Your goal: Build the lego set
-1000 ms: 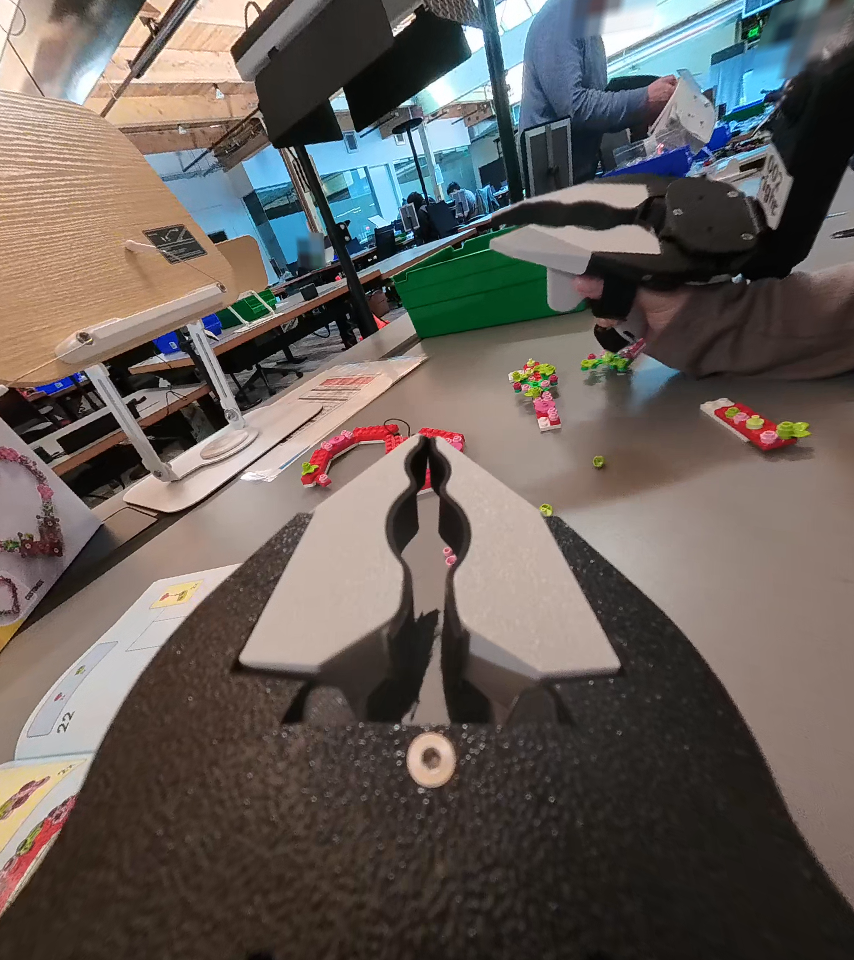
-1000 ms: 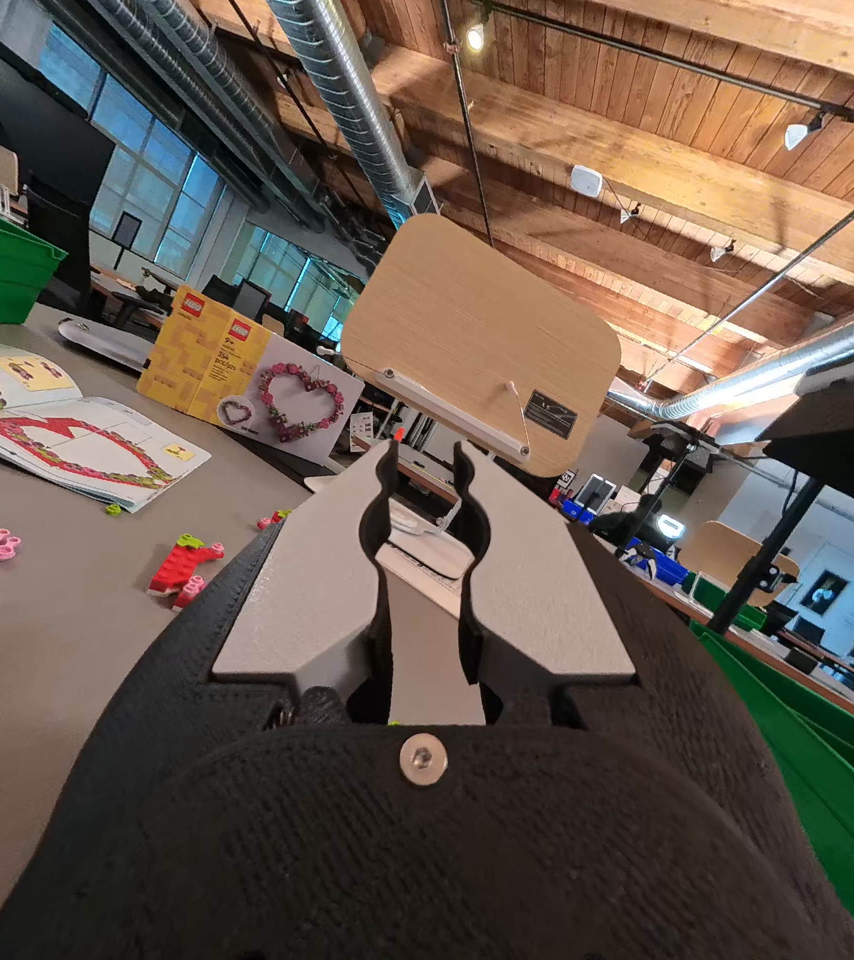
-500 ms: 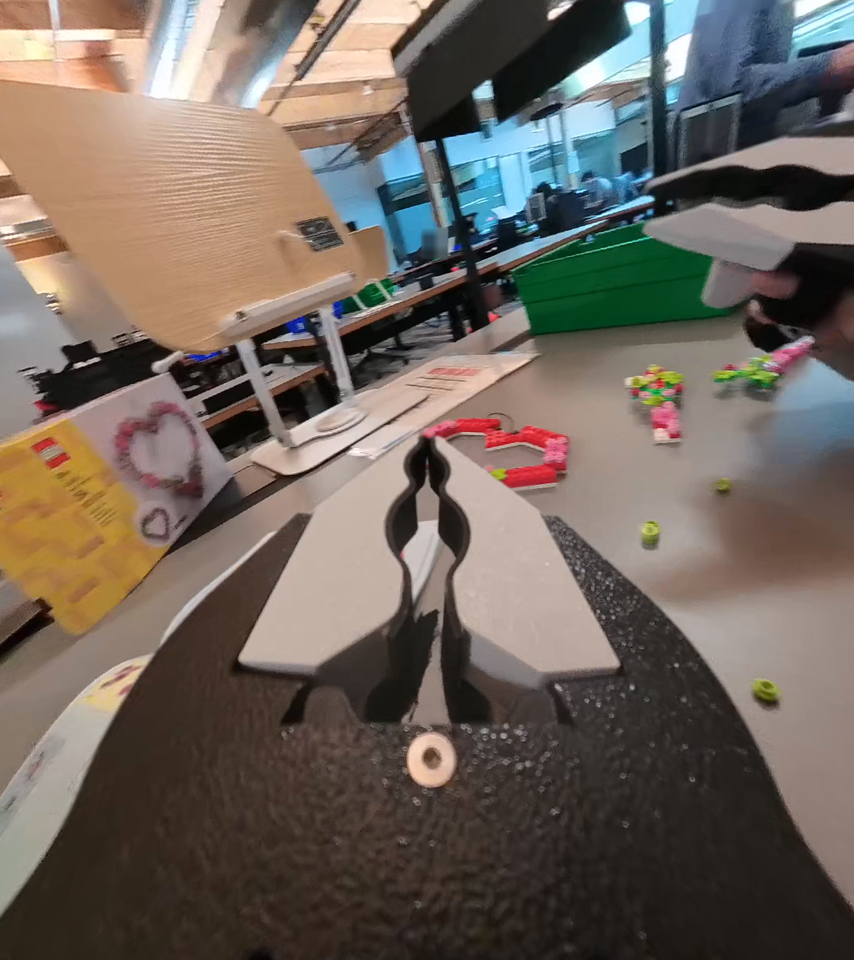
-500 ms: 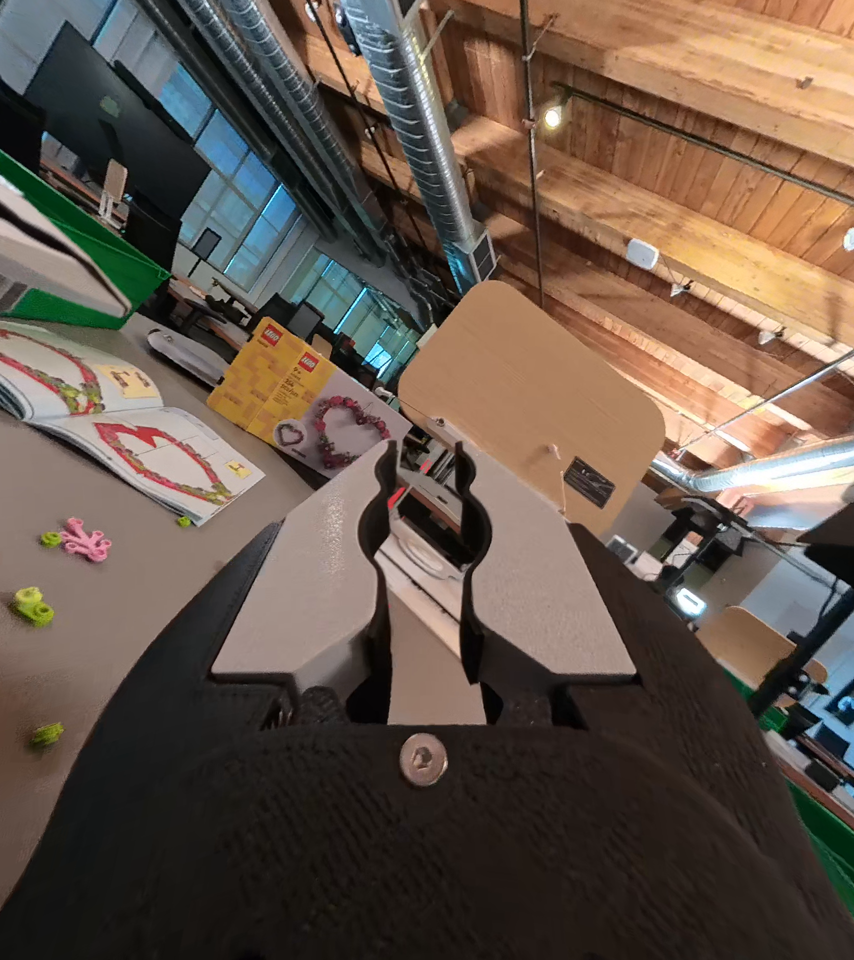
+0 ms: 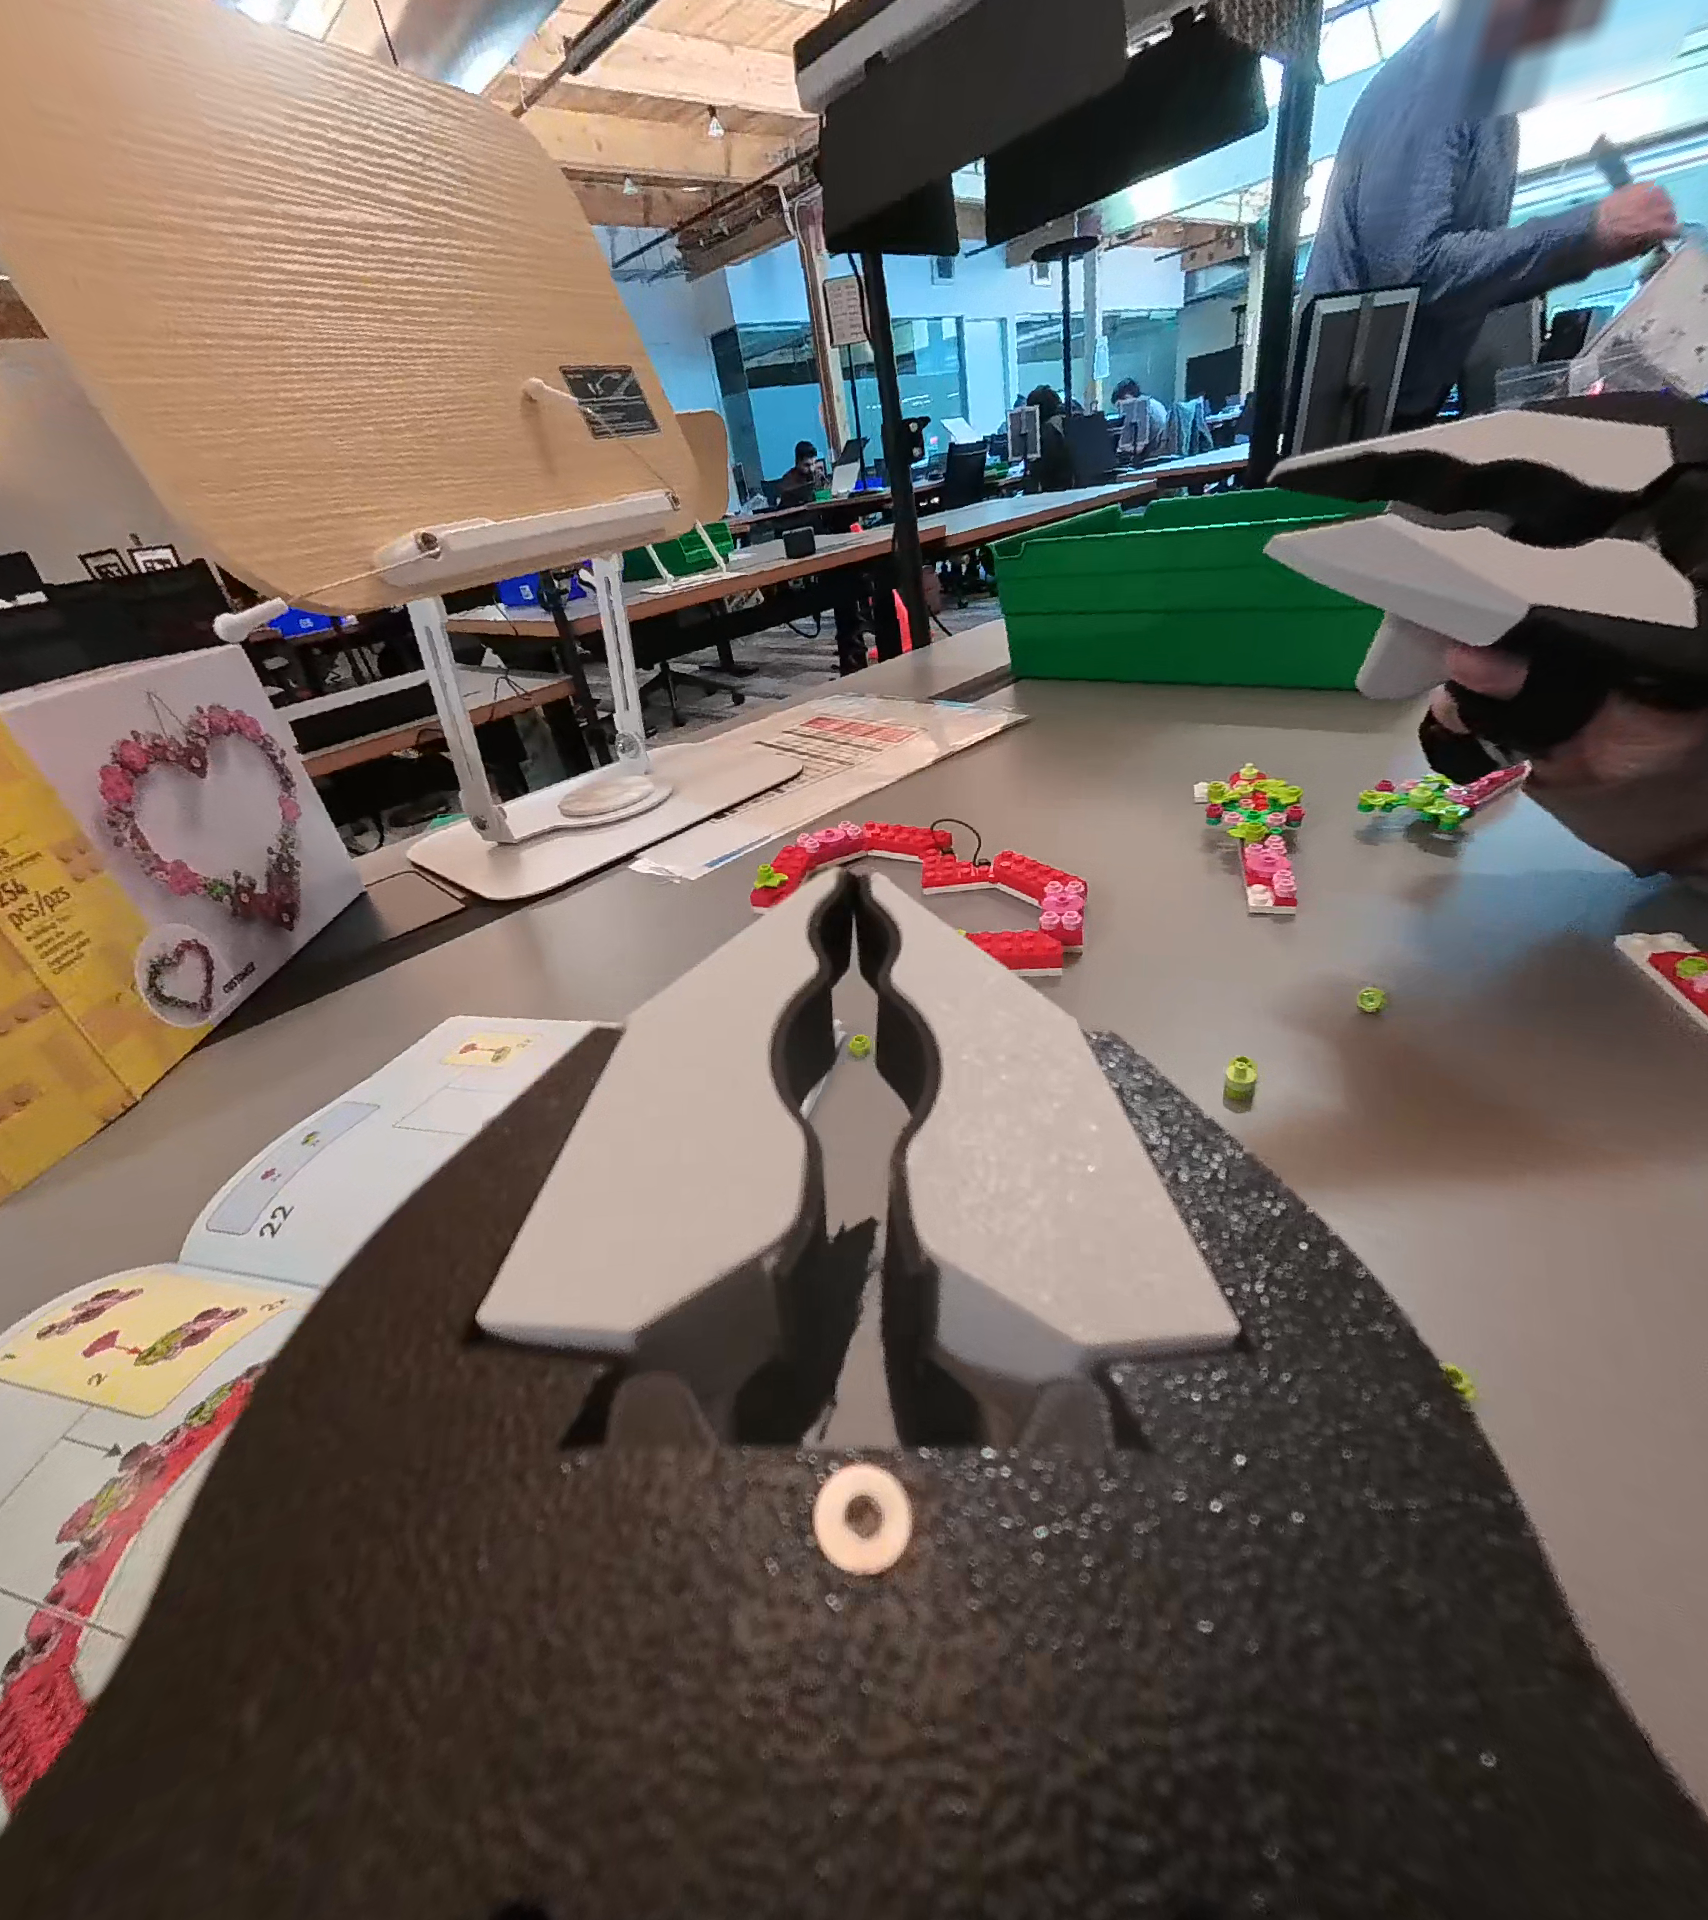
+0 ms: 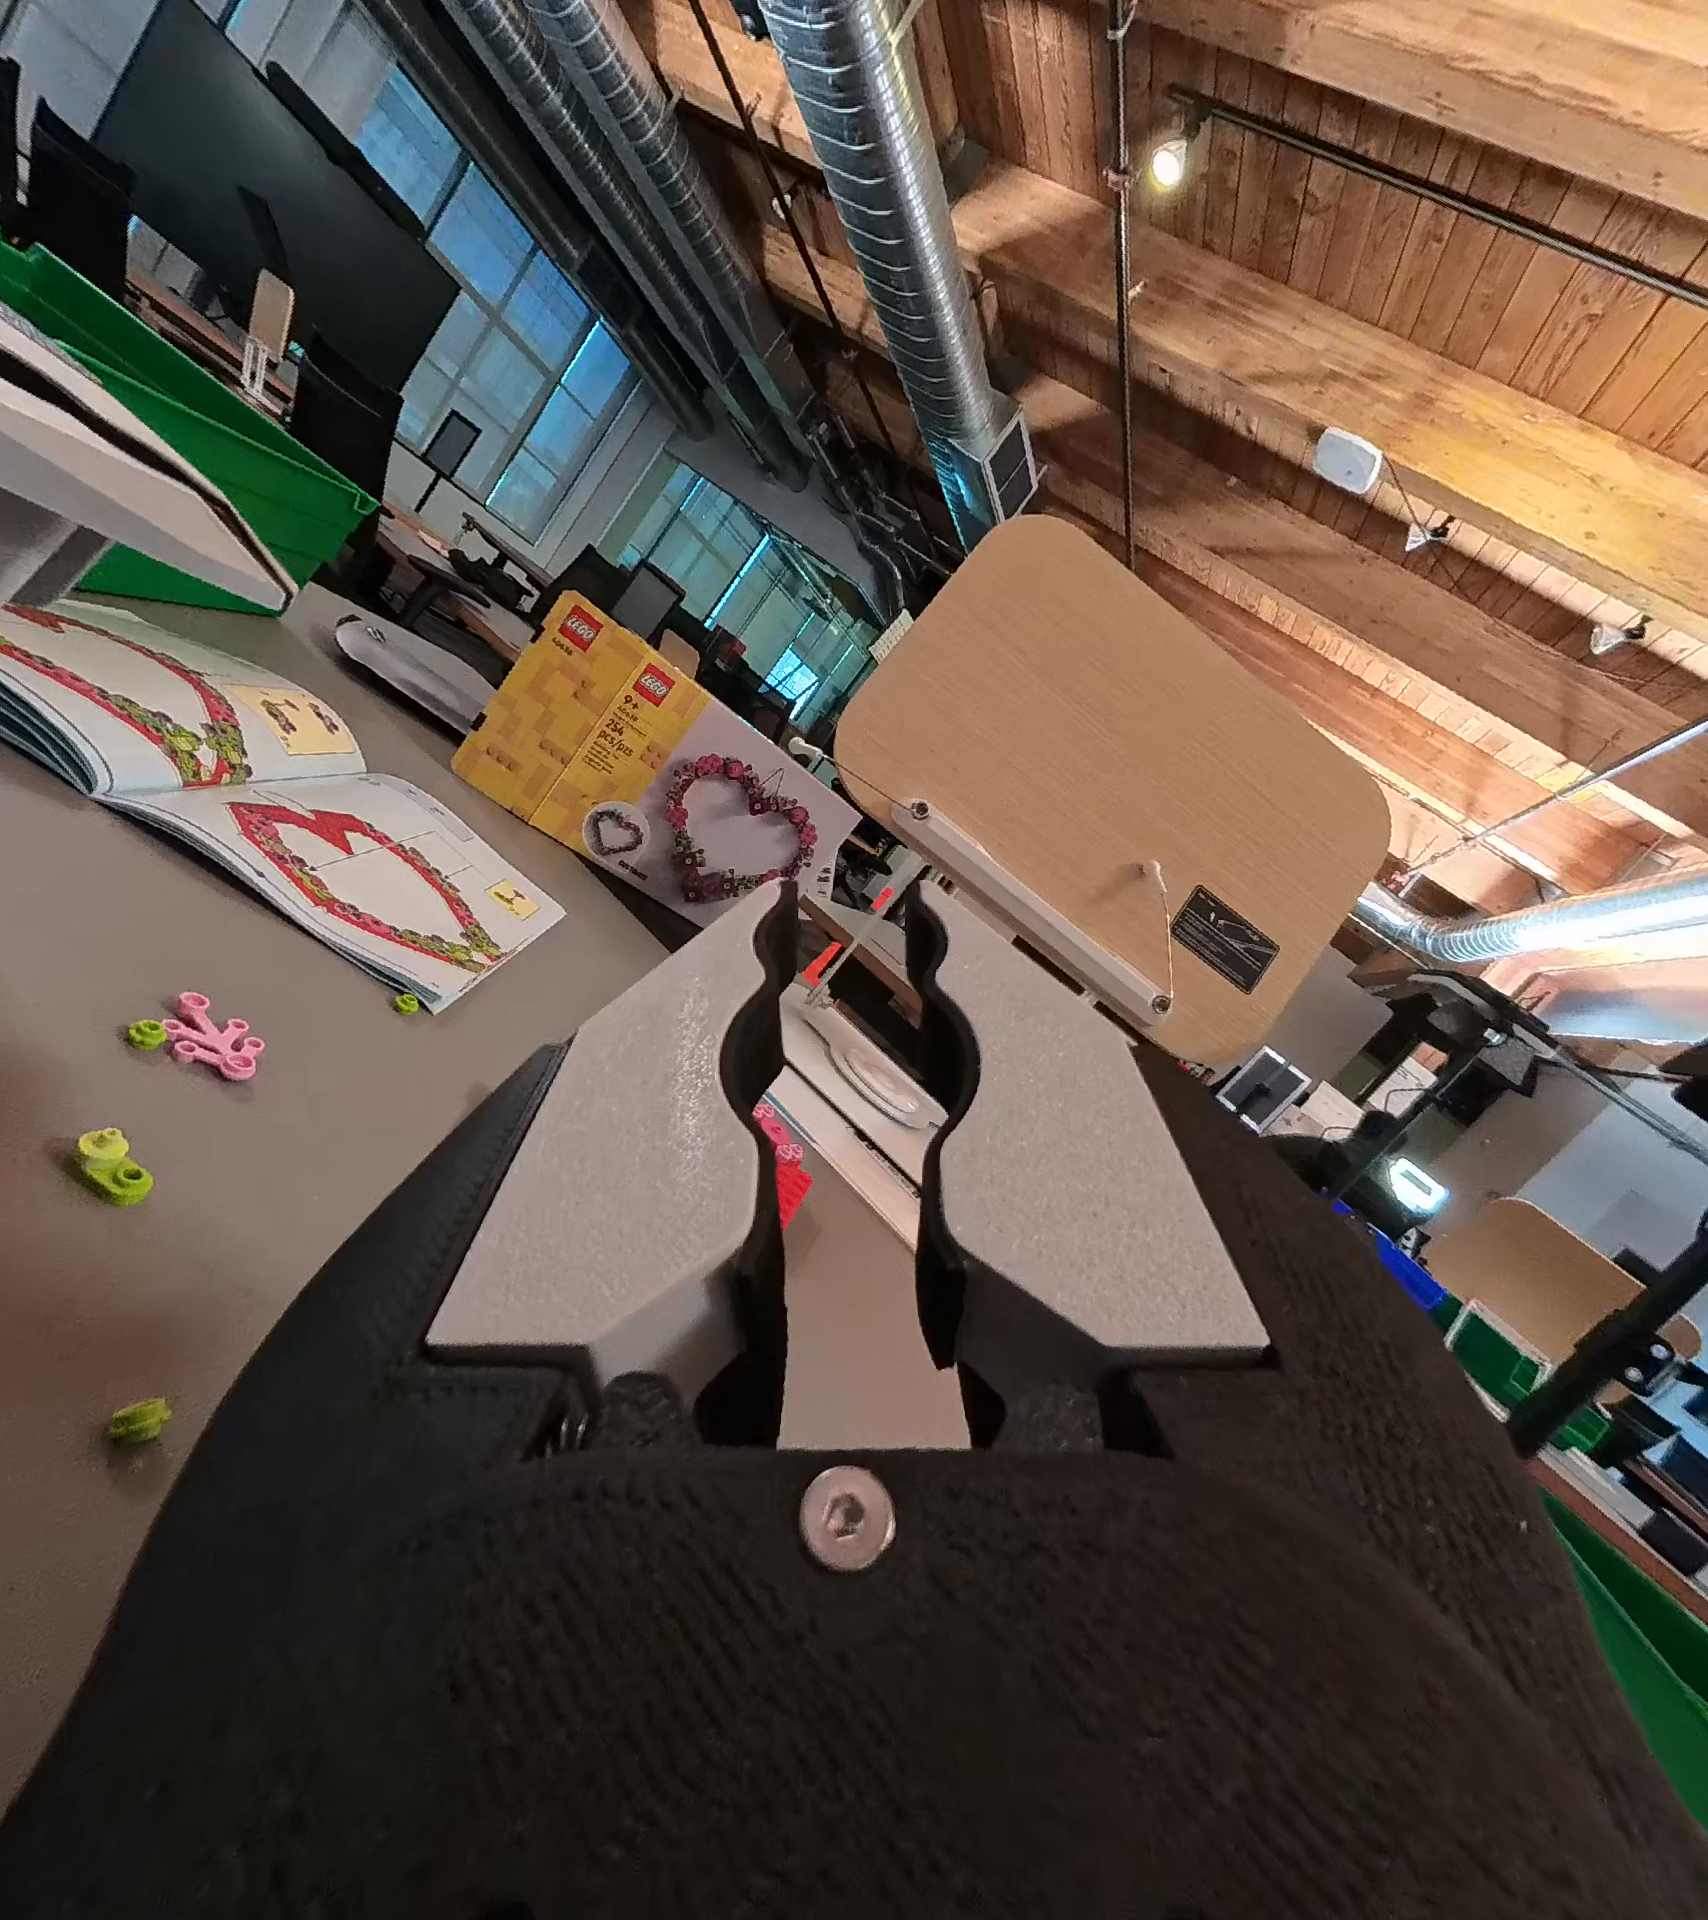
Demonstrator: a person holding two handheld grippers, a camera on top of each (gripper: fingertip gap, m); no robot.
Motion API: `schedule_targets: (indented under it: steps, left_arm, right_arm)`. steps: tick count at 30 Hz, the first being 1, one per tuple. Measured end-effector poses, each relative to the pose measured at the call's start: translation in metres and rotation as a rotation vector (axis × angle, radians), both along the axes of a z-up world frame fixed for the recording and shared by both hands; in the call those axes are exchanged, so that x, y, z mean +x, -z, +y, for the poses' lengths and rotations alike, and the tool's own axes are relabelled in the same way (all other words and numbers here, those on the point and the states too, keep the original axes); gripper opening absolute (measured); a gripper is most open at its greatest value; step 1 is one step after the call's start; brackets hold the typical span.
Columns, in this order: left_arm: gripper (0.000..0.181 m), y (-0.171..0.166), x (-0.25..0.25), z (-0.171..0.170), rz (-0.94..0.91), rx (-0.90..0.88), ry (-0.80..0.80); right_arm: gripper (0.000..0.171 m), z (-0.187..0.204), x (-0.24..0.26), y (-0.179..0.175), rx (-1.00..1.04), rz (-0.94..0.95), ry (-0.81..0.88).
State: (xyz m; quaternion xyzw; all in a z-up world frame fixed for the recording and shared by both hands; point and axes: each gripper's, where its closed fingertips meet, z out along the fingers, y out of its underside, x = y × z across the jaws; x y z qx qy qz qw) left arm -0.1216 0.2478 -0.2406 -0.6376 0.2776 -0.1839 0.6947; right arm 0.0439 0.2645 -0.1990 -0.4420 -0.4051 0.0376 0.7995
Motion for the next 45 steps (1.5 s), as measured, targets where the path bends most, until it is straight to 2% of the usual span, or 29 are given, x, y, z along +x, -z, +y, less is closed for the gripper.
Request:
schedule_targets:
  steps: [9, 22, 37, 39, 42, 43, 45]
  left_arm:
    - [0.000, 0.003, 0.009, -0.004, 0.074, 0.034, 0.017]
    - [0.000, 0.006, 0.019, -0.010, 0.157, 0.077, 0.044]
    - [0.000, 0.005, 0.024, -0.014, 0.124, 0.050, 0.082]
    - [0.000, 0.005, 0.026, -0.015, 0.118, 0.027, 0.106]
    - [0.000, 0.008, 0.024, -0.012, 0.120, -0.013, 0.106]
    - [0.000, 0.007, 0.022, -0.011, 0.109, -0.015, 0.101]
    - [0.000, 0.005, 0.019, -0.009, 0.093, -0.018, 0.093]
  right_arm:
    - [0.018, 0.004, 0.002, 0.003, -0.105, 0.057, -0.038]
    - [0.017, 0.004, -0.001, 0.007, -0.113, 0.039, -0.044]
    - [0.017, 0.002, -0.005, 0.007, -0.111, 0.026, -0.065]
    - [0.018, -0.003, -0.012, 0.011, -0.129, 0.000, -0.121]
    - [0.029, -0.025, -0.042, 0.027, -0.273, -0.100, -0.351]
    - [0.037, -0.035, -0.054, 0.033, -0.318, -0.150, -0.425]
    - [0.037, -0.051, -0.076, 0.052, -0.429, -0.288, -0.539]
